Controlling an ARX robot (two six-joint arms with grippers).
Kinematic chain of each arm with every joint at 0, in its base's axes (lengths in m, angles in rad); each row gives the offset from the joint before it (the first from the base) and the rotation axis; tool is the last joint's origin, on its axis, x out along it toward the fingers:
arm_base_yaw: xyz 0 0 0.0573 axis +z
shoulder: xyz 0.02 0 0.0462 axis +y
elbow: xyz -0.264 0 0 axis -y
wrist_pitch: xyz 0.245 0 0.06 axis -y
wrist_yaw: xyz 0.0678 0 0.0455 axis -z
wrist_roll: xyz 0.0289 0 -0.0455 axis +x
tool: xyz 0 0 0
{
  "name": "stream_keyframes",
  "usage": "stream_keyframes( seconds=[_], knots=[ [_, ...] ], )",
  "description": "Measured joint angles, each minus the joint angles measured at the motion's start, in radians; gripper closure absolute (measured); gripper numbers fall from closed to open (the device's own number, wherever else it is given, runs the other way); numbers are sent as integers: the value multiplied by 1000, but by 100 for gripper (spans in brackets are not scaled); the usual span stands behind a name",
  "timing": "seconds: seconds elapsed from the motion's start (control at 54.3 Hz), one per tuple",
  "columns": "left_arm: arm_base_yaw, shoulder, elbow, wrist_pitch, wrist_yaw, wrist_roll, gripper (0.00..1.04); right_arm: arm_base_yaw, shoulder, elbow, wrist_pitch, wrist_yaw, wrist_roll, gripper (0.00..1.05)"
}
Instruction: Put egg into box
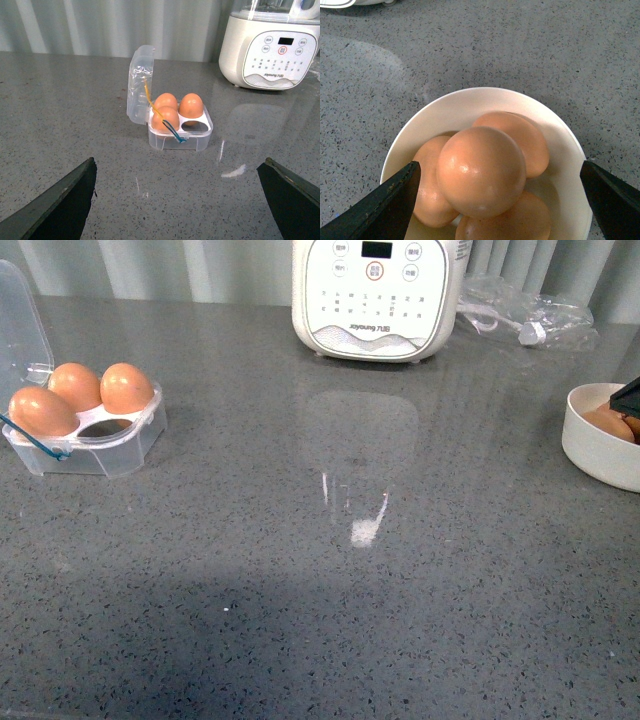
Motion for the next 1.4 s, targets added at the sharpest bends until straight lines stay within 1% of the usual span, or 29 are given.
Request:
stream_keyframes(
  seconds=[0.092, 0.221, 0.294, 0.35, 0.626, 0.791, 0.902, 1.031, 1.049, 1.141, 1.252, 1.288, 1.399],
  knots=[
    [0, 0, 0, 0, 0, 0, 7, 0, 0, -1, 0, 4, -2, 18],
    [0, 0, 0, 0, 0, 0, 7, 7, -1, -2, 0, 17, -14, 44],
    [0, 0, 0, 0, 0, 0, 7, 16, -8, -4, -4, 19, -20, 57],
    [0, 0, 0, 0, 0, 0, 7, 22, -17, -5, -7, 22, -24, 61],
    [0, 0, 0, 0, 0, 0, 7, 53, -73, -1, -13, 53, -18, 63],
    [0, 0, 0, 0, 0, 0, 7, 109, -87, 57, -16, 72, -14, 63],
    [0, 0, 0, 0, 0, 0, 7, 196, -68, 159, -16, 68, 5, 63],
    [0, 0, 0, 0, 0, 0, 7, 330, -8, 288, -11, 38, 25, 63],
    [0, 0, 0, 0, 0, 0, 7, 362, 10, 313, -12, 35, 25, 63],
    [0, 0, 0, 0, 0, 0, 7, 434, 51, 359, -14, 16, 19, 63],
    [0, 0, 0, 0, 0, 0, 7, 523, 93, 381, -10, -33, -5, 63],
    [0, 0, 0, 0, 0, 0, 7, 558, 107, 381, -3, -63, -14, 63],
    [0, 0, 0, 0, 0, 0, 7, 628, 121, 374, 18, -136, -43, 63]
  ],
)
